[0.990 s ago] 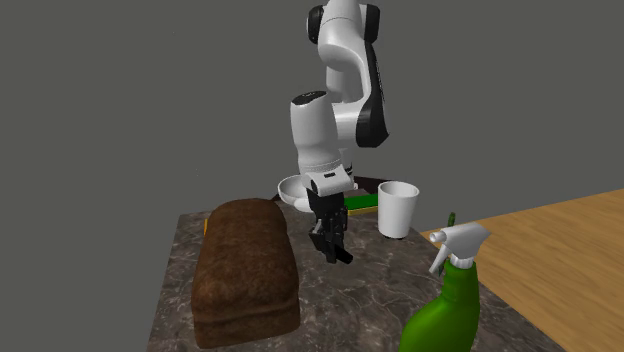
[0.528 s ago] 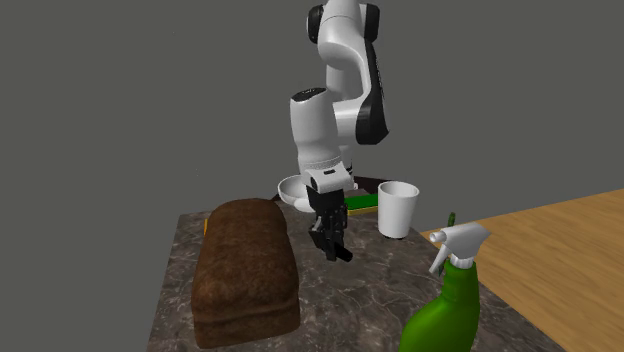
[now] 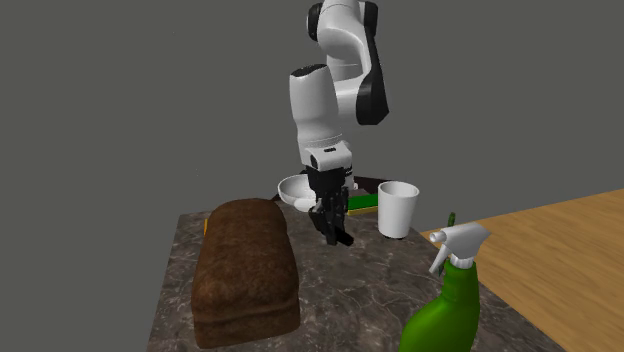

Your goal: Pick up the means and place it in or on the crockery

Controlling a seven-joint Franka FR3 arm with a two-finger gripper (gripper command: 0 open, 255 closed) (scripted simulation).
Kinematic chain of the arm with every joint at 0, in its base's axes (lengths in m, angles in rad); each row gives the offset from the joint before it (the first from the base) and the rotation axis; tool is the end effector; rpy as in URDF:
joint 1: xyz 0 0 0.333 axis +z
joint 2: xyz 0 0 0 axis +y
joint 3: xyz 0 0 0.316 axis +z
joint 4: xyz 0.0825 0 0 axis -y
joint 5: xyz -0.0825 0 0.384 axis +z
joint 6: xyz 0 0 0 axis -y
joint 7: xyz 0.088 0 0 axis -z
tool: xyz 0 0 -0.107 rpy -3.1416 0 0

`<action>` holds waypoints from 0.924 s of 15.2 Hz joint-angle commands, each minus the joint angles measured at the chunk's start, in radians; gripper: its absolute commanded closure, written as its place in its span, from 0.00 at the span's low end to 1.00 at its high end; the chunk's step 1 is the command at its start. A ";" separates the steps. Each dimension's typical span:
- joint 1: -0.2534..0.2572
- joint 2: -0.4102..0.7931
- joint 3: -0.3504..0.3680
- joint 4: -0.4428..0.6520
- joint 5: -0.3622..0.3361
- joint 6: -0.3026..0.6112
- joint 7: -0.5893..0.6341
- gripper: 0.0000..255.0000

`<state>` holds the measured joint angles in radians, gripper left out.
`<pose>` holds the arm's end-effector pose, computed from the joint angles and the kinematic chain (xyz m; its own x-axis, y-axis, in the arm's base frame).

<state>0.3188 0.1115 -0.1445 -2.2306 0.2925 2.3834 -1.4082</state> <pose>0.5338 0.0972 0.3269 0.1916 0.9623 0.1929 0.9810 -0.1938 -0.0077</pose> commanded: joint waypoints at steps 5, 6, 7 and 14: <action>0.001 -0.049 -0.004 0.026 -0.030 -0.072 0.031 1.00; 0.001 -0.057 -0.005 0.031 -0.034 -0.084 0.036 1.00; 0.001 -0.064 -0.005 0.036 -0.038 -0.096 0.040 1.00; 0.000 -0.111 -0.008 0.080 -0.064 -0.183 0.070 1.00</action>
<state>0.3193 0.0104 -0.1516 -2.1551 0.2330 2.2146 -1.3431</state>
